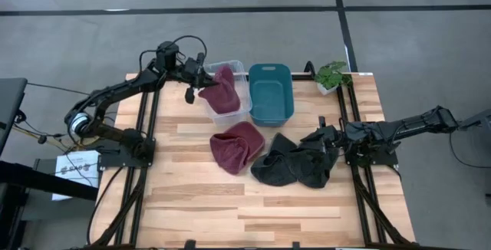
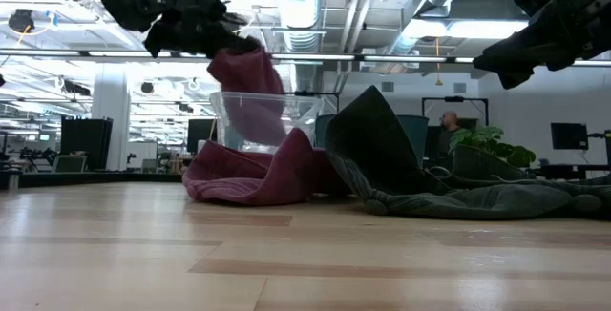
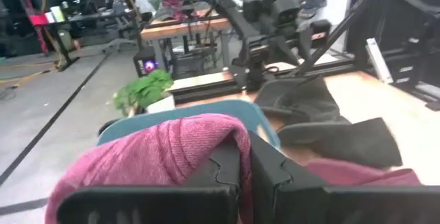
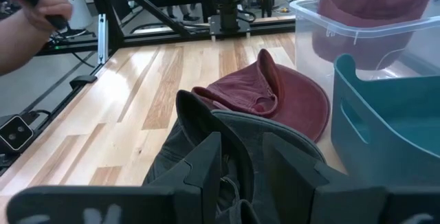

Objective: Pick & Place hat
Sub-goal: Put the left red cap into the transparent bin

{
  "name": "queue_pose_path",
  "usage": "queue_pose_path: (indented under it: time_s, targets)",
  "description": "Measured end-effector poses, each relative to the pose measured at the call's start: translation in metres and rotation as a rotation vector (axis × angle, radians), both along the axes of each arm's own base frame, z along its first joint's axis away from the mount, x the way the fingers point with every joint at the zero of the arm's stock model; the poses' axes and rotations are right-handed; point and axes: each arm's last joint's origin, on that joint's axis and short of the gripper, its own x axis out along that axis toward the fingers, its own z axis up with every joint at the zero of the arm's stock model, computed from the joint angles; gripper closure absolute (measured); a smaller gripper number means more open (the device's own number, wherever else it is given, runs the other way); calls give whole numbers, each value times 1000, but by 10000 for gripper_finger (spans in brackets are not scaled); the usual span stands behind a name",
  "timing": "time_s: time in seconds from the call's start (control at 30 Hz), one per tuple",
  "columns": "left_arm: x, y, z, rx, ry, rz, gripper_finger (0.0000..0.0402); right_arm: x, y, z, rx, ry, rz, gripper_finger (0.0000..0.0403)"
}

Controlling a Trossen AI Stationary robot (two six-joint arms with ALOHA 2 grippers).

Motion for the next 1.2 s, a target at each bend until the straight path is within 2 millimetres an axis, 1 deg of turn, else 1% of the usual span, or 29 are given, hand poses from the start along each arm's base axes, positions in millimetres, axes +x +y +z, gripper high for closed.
queue_pose_path:
  time_s: [0.17, 0.33, 0.47, 0.6, 0.7, 0.8, 0.87, 1.03, 1.2]
  targets:
    - [-10, 18, -10, 68, 0, 39, 392, 0, 0, -1, 25, 12, -6, 304]
    - [-12, 27, -16, 171, -10, 45, 392, -1, 0, -4, 52, 40, -15, 304]
    - [-11, 27, -12, 303, -52, 29, 392, -1, 0, -4, 46, 40, -13, 304]
    - [-9, 30, 1, 350, -96, -8, 392, -1, 0, -3, 44, 39, -13, 304]
    - [-6, 36, 9, 345, -128, -61, 392, -1, 0, -3, 25, 39, -7, 304]
    - [1, 46, 14, 322, -133, -66, 392, -1, 0, -3, -23, 36, 7, 304]
    - [4, 54, 14, 297, -126, -60, 392, -1, 0, -3, -51, 35, 15, 304]
    - [9, 76, 9, 240, -117, -64, 392, -1, 0, -3, -82, 34, 24, 304]
    - [6, 96, -9, 143, -82, -45, 392, -1, 0, -3, -82, 34, 24, 304]
